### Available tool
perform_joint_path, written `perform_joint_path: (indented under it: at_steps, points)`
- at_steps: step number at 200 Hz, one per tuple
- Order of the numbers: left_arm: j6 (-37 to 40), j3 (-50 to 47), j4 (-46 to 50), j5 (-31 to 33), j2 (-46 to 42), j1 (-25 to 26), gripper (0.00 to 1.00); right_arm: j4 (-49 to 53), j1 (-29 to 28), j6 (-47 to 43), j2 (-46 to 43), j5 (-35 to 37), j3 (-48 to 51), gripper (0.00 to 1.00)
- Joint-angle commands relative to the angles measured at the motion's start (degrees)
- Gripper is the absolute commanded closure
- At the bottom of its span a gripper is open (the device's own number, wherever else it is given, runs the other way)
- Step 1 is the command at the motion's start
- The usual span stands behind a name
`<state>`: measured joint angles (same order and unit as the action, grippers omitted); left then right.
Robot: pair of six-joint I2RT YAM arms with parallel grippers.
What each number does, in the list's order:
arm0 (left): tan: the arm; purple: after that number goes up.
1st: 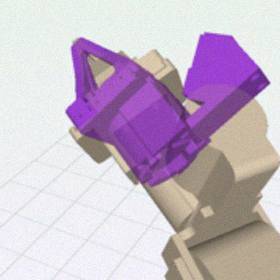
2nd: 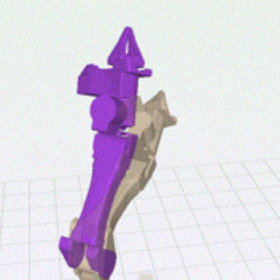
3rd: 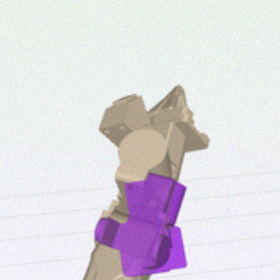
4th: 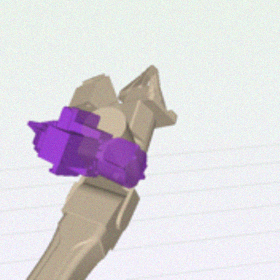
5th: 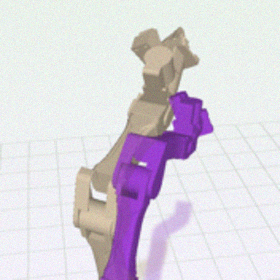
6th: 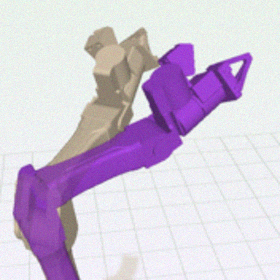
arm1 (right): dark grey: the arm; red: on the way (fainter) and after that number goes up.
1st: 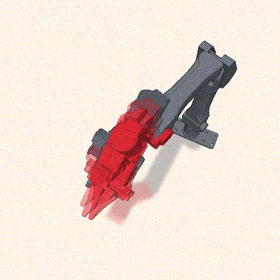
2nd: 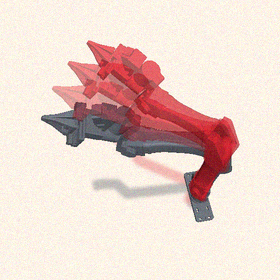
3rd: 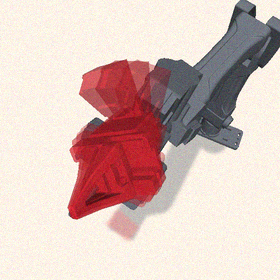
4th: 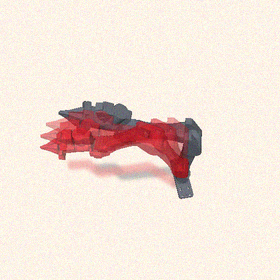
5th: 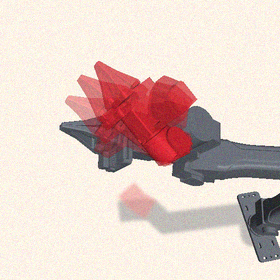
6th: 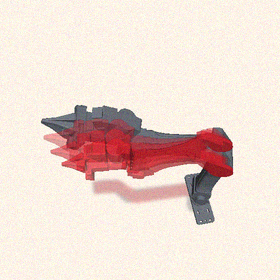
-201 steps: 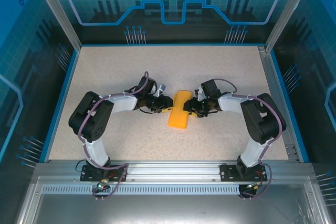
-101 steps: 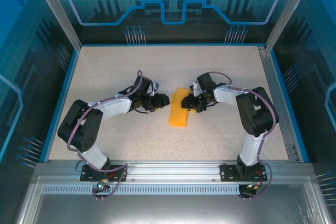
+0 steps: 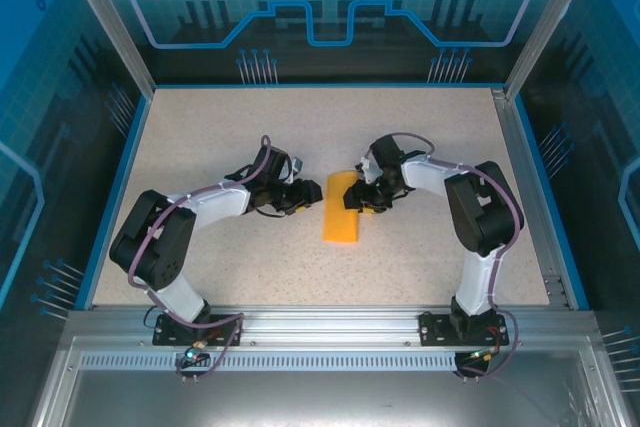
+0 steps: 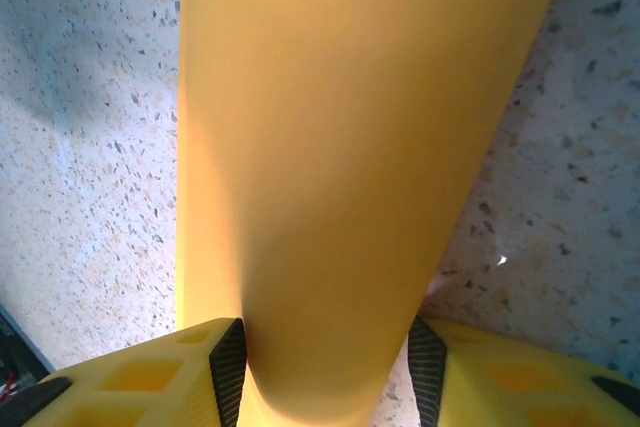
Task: Fold a paper plane with a square sheet of paper (pick it up from the middle)
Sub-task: Fold the square sheet of paper in half at the center of the table.
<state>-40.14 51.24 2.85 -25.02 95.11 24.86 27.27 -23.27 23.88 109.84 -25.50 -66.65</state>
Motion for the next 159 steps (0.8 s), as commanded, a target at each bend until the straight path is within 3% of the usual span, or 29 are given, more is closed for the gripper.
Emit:
perform_joint_path:
  at_steps: [1,78,159]
  points:
    - [-0.1,0.0,-2.8,-4.5,0.3,-0.3,0.52,3.7,-1.1,-0.6,2.2,1.9,-1.9,0.5]
    - [-3.0,1.8,-8.3,-8.8,5.7,0.3,0.57,5.6,-1.8,0.4,4.1,3.9,-3.5,0.5]
    - [-6.2,4.9,-11.1,-9.1,11.6,2.2,0.61,5.3,-1.9,1.4,4.6,4.5,-3.1,0.49]
